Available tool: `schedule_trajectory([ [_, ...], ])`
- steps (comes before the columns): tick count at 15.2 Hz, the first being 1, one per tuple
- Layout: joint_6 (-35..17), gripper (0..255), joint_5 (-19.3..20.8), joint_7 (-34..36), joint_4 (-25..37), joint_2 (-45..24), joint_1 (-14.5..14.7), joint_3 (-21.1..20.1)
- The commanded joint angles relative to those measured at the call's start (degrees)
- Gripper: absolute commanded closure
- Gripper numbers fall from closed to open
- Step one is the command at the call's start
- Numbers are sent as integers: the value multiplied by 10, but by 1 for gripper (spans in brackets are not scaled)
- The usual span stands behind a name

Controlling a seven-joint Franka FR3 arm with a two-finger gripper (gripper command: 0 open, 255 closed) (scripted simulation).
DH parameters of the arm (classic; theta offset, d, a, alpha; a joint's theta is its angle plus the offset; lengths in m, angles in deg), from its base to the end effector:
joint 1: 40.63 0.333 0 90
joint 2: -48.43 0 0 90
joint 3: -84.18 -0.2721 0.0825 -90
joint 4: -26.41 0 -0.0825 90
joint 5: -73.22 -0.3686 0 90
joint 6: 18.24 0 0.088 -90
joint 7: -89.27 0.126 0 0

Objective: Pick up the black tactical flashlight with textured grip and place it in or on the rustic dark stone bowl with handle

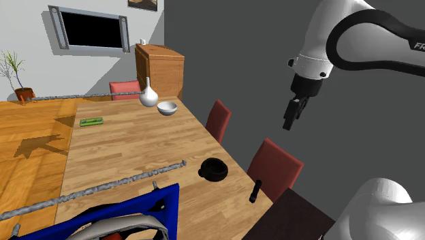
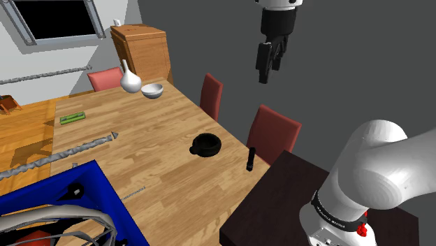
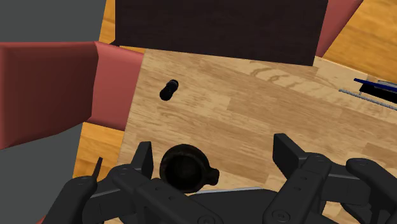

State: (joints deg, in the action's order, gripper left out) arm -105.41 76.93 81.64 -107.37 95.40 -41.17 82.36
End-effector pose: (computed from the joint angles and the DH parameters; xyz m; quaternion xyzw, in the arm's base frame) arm 0.3097 0.0006 0.5568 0.9965 0.0709 0.0004 0.0440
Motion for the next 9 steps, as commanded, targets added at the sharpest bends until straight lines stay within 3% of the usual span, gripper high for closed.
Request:
schedule_trajectory([
  [1,0,0,0,0,0,0,0,0],
  [9,-151,0,23,-53,-148,0,-2,47],
])
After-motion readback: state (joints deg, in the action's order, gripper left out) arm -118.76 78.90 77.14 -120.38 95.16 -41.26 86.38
